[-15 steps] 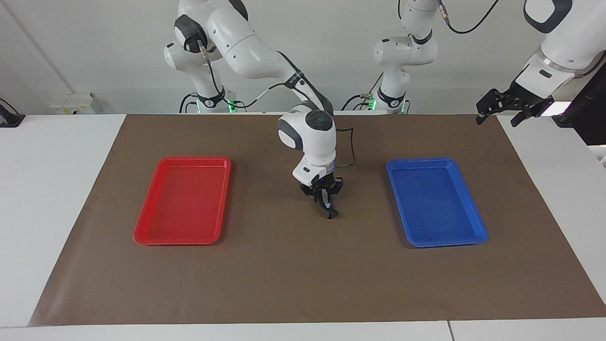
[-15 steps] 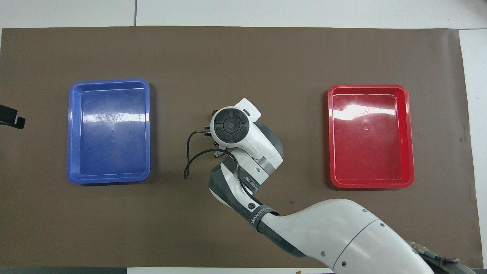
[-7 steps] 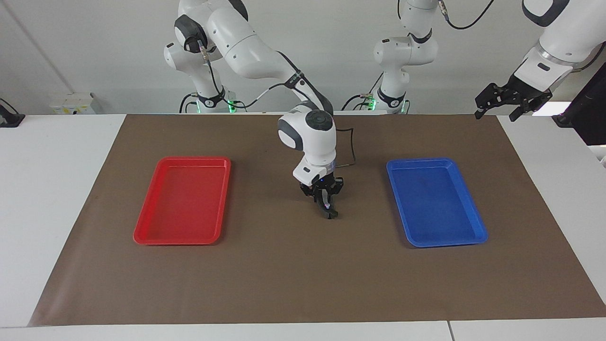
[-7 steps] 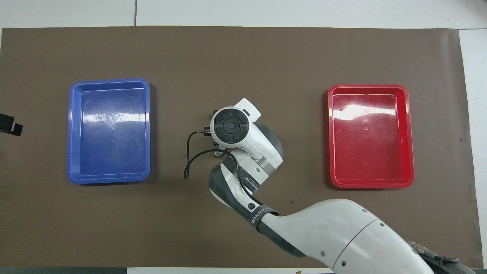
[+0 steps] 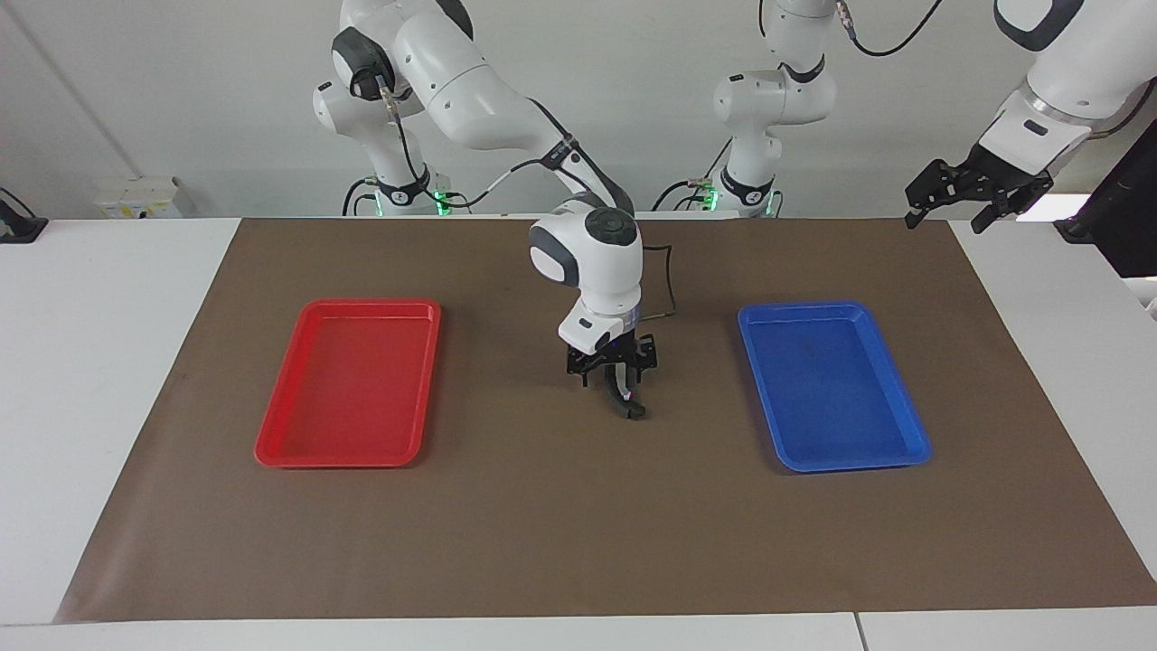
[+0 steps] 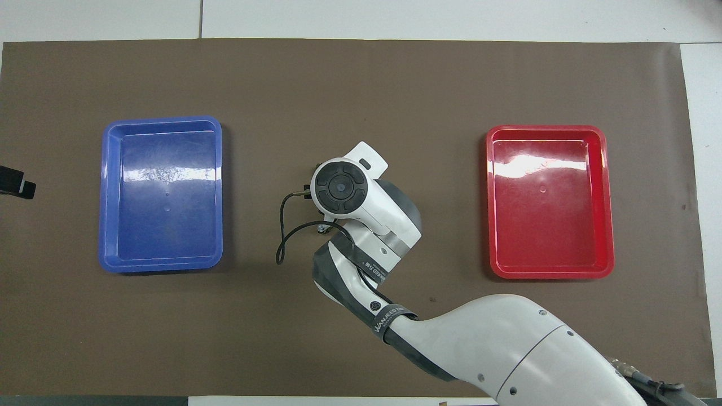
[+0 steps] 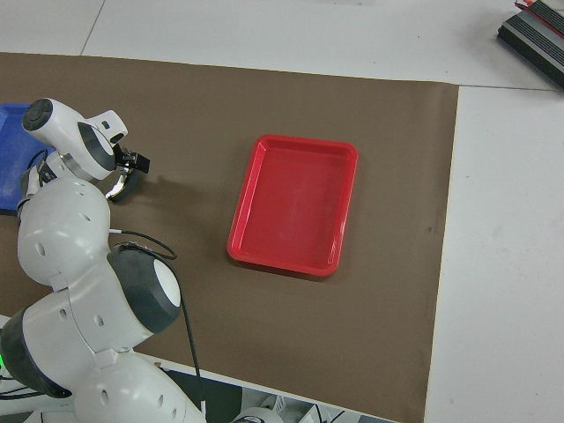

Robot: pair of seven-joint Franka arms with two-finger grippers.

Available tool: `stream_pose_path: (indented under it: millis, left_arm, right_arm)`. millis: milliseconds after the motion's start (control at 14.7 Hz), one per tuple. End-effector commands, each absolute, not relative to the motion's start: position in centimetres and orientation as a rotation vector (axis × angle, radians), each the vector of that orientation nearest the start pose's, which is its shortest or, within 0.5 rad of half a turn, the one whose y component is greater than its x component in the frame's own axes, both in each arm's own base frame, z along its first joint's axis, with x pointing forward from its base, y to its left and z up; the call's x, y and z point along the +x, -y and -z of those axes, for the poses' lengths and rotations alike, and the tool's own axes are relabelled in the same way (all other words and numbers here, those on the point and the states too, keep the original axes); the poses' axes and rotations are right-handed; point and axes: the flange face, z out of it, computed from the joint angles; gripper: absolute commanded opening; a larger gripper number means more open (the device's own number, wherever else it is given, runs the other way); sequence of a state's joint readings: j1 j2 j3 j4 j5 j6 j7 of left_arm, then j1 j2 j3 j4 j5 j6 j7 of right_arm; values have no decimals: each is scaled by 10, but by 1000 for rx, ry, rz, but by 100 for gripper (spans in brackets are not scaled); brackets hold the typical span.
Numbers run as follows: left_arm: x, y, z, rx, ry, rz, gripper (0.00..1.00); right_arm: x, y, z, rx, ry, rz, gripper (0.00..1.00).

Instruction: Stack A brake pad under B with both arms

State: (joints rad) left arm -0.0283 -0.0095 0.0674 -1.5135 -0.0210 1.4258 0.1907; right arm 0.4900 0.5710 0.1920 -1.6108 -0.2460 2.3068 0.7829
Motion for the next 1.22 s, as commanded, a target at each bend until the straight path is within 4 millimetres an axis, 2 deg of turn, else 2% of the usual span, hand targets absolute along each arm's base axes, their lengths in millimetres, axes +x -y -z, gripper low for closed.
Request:
stream_pose_path:
  millis: [0, 136, 272, 544, 680, 883, 951, 1155]
  left_arm:
    - [534, -18, -646, -3139, -203, -65, 100]
    - [539, -18, -646, -3139, -154, -24, 100]
    - [540, -17, -646, -3140, -27, -7, 100]
    - [540, -17, -646, -3139, -2, -5, 100]
    - [539, -19, -647, -3140, 5, -10, 100]
    - [539, -24, -646, -3141, 12, -17, 100]
    - [540, -19, -646, -3137, -18, -12, 100]
    - [539, -21, -646, -3123, -94, -16, 100]
  right_arm:
    - [580, -383, -349, -3154, -73, 307, 100]
    - [596, -342, -382, -3160, -171, 338, 100]
    - [612, -281, -419, -3177, -280, 359, 100]
    - [615, -191, -467, -3244, -400, 298, 100]
    - [613, -163, -488, -3246, -463, 290, 100]
    - [602, -138, -524, -3207, -519, 260, 100]
    - [597, -131, -536, -3184, -531, 244, 100]
    - [585, -91, -565, -3160, -548, 196, 100]
